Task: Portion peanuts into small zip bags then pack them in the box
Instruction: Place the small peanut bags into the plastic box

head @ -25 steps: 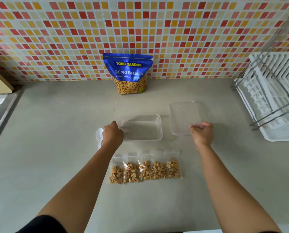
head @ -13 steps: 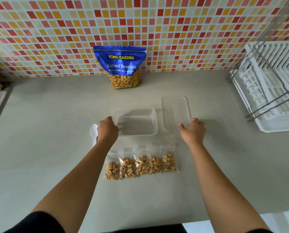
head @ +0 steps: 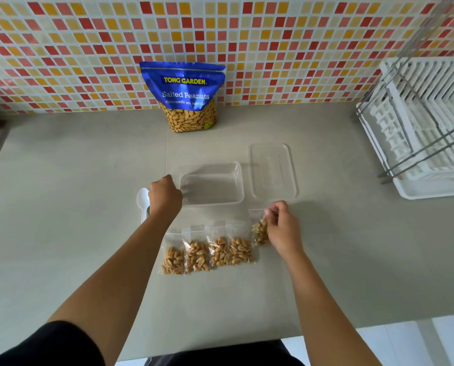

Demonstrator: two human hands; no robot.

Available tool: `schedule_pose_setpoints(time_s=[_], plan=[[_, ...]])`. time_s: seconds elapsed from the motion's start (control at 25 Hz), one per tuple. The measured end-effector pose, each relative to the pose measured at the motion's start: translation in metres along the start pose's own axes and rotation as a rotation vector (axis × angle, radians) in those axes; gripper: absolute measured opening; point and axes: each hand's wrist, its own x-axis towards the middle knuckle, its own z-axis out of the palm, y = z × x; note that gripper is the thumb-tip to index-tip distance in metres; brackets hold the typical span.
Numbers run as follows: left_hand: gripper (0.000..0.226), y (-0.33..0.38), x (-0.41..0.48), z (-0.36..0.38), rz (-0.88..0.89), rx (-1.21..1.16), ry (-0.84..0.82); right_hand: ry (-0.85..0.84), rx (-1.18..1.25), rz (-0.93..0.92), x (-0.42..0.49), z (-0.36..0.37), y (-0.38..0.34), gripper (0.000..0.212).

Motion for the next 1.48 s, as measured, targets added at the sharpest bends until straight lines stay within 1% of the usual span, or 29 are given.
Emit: schedule_pose_setpoints(time_s=[0.08, 0.12, 0.16, 0.24, 0.28, 0.4, 0.44, 0.52, 0.56, 0.6, 0.68, 0.76, 0.8, 0.88, 0.96, 1.04, 1.08, 1.12, 1.2, 1.24, 1.28, 1.32, 1.36, 1.4, 1.44, 1.48], plan=[[0.018, 0.0, -0.001, 0.0, 0.009, 0.002, 0.002, 0.116, 0.211, -0.069, -0.004, -0.007, -0.009, 0.013], [0.018, -0.001, -0.002, 0.0, 0.009, -0.005, 0.003, 0.146, 0.3, -0.11, -0.003, -0.01, -0.017, 0.018], [0.019, -0.001, -0.002, 0.0, 0.01, -0.014, 0.005, 0.159, 0.352, -0.154, 0.001, -0.013, -0.027, 0.021], [0.018, -0.002, -0.001, 0.0, 0.013, -0.026, 0.003, 0.127, 0.34, -0.254, 0.016, -0.012, -0.05, 0.015], [0.018, -0.002, 0.0, 0.0, 0.015, -0.028, -0.001, 0.083, 0.29, -0.303, 0.025, -0.009, -0.061, 0.011], [0.018, -0.002, -0.001, -0.001, 0.011, -0.03, -0.009, -0.062, 0.138, -0.42, 0.047, 0.007, -0.091, 0.017], [0.018, -0.003, -0.001, -0.001, 0.008, -0.028, -0.009, -0.127, 0.092, -0.423, 0.053, 0.014, -0.097, 0.021], [0.019, -0.004, -0.001, -0.002, -0.002, -0.023, -0.013, -0.302, -0.04, -0.365, 0.061, 0.026, -0.104, 0.04], [0.019, -0.004, -0.001, -0.002, -0.005, -0.019, -0.014, -0.387, -0.131, -0.328, 0.065, 0.03, -0.104, 0.048], [0.019, -0.004, -0.002, -0.002, -0.006, -0.015, -0.017, -0.439, -0.237, -0.315, 0.067, 0.034, -0.104, 0.052], [0.02, -0.002, -0.002, -0.003, -0.005, -0.01, -0.022, -0.439, -0.452, -0.375, 0.069, 0.039, -0.103, 0.047], [0.02, -0.001, -0.003, -0.005, -0.006, -0.021, -0.02, -0.351, -0.611, -0.488, 0.067, 0.042, -0.106, 0.037], [0.02, -0.001, -0.004, -0.005, -0.008, -0.025, -0.016, -0.305, -0.653, -0.543, 0.065, 0.042, -0.109, 0.035], [0.02, 0.0, -0.006, -0.006, -0.007, -0.023, -0.011, -0.279, -0.678, -0.629, 0.062, 0.042, -0.11, 0.034], [0.019, 0.0, -0.005, -0.006, -0.004, -0.02, -0.012, -0.306, -0.75, -0.647, 0.06, 0.04, -0.107, 0.031], [0.019, -0.001, -0.004, -0.006, -0.002, -0.01, -0.021, -0.323, -0.87, -0.609, 0.059, 0.039, -0.104, 0.031], [0.019, -0.001, -0.004, -0.006, -0.004, -0.004, -0.029, -0.325, -0.891, -0.598, 0.059, 0.039, -0.102, 0.032], [0.018, -0.001, -0.005, -0.006, -0.01, -0.012, -0.035, -0.326, -0.874, -0.601, 0.059, 0.038, -0.102, 0.034], [0.019, 0.001, -0.008, -0.009, -0.011, -0.057, -0.029, -0.282, -0.753, -0.632, 0.058, 0.031, -0.103, 0.036], [0.028, 0.001, -0.011, -0.011, 0.001, -0.074, -0.005, -0.225, -0.655, -0.637, 0.056, 0.025, -0.102, 0.035], [0.04, 0.0, -0.016, -0.014, 0.017, -0.092, 0.045, -0.161, -0.536, -0.622, 0.051, 0.018, -0.098, 0.033], [0.046, -0.003, -0.022, -0.016, 0.044, -0.142, 0.113, -0.106, -0.413, -0.59, 0.043, 0.009, -0.092, 0.03], [0.044, -0.005, -0.033, -0.016, 0.092, -0.217, 0.182, -0.064, -0.305, -0.545, 0.033, 0.001, -0.083, 0.025], [0.037, -0.008, -0.046, -0.013, 0.154, -0.277, 0.216, -0.038, -0.231, -0.495, 0.02, -0.005, -0.072, 0.02], [0.03, -0.01, -0.061, -0.007, 0.197, -0.291, 0.187, -0.035, -0.198, -0.437, 0.006, -0.008, -0.059, 0.017], [0.028, -0.012, -0.076, 0.002, 0.211, -0.269, 0.106, -0.055, -0.199, -0.37, -0.007, -0.008, -0.047, 0.016]])
